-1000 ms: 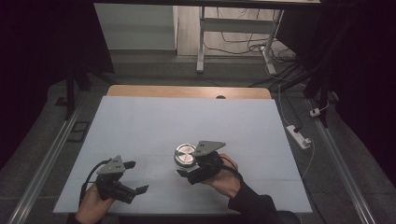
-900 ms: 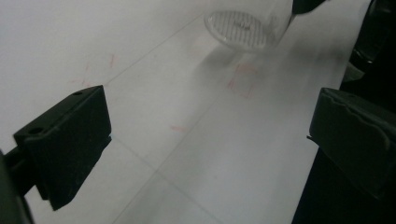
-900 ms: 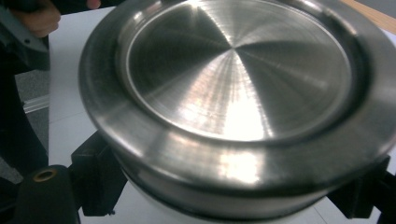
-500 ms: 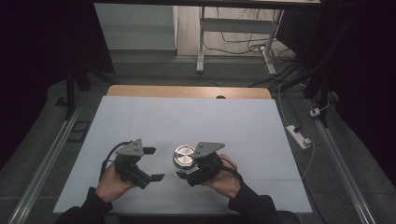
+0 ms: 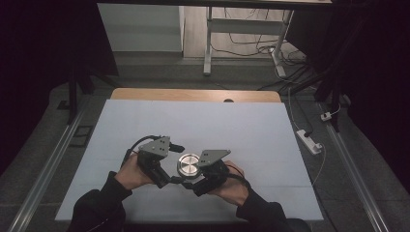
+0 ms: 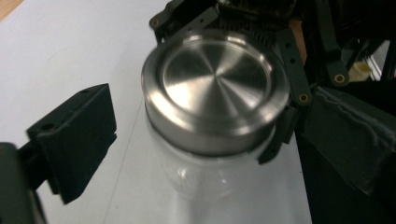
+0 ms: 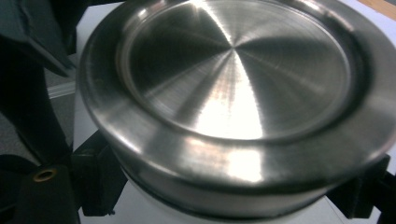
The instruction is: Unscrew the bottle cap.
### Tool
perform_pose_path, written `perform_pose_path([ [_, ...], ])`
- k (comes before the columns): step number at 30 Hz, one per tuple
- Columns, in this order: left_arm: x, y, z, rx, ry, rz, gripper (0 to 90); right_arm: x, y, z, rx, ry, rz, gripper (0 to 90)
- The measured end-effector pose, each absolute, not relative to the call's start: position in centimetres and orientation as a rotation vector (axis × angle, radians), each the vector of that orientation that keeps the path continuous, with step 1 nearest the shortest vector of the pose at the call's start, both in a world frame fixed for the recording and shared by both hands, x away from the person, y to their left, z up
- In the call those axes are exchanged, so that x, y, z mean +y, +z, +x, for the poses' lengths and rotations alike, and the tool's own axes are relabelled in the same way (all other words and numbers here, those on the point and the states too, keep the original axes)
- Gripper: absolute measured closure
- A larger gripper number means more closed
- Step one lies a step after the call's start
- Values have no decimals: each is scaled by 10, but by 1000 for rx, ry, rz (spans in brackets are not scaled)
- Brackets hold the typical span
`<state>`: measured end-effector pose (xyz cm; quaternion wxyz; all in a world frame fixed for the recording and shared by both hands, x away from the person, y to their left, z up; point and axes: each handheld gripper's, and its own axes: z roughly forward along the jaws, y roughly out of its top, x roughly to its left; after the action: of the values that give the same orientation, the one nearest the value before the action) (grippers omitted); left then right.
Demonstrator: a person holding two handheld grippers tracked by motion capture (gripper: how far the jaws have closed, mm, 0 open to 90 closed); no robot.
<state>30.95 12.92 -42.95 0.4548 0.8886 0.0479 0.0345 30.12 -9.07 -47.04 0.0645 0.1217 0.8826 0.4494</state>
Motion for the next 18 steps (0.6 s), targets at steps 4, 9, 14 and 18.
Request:
perform_pose_path([
  [4,124,-428,311,38,50,2194,95,-90,-470,299,2675,1362,322,144],
  [9,120,-429,310,10,38,2183,164,-87,-469,295,2688,1368,276,144],
  [14,119,-430,305,63,82,2172,201,-87,-469,295,2678,1355,282,144],
  [18,111,-429,298,186,183,2191,202,-88,-470,297,2647,1333,349,144],
])
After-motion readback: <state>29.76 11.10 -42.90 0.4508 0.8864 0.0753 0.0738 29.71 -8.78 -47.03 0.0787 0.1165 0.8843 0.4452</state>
